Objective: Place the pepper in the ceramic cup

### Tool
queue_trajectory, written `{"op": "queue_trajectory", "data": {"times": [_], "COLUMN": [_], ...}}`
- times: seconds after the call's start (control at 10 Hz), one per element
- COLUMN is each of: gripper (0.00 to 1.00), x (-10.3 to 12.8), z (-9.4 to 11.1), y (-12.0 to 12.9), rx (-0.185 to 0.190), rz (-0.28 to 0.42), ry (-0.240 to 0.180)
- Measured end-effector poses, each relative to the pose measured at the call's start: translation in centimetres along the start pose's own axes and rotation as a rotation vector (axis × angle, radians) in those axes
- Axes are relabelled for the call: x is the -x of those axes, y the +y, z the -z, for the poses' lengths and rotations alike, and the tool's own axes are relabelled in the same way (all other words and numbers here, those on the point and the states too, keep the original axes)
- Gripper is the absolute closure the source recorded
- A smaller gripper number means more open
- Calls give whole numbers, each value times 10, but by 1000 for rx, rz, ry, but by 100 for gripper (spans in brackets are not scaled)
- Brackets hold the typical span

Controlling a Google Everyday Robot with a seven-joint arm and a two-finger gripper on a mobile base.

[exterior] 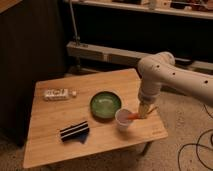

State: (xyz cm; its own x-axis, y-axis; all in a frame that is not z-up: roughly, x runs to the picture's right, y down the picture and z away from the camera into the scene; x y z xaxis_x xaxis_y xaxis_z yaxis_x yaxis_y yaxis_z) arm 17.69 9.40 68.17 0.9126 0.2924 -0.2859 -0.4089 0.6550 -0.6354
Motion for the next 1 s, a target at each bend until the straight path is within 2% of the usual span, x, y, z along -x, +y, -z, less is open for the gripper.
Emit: {"op": "queue_trajectory", "data": {"times": [0.6, 0.8, 1.0], "gripper": [24, 20, 20], "x": [35, 57, 57], "z": [-2, 3, 7], "y": [-9, -3, -1], "rx": [-24, -23, -1], "rz": [-27, -11, -26], "ry": [26, 18, -18]}}
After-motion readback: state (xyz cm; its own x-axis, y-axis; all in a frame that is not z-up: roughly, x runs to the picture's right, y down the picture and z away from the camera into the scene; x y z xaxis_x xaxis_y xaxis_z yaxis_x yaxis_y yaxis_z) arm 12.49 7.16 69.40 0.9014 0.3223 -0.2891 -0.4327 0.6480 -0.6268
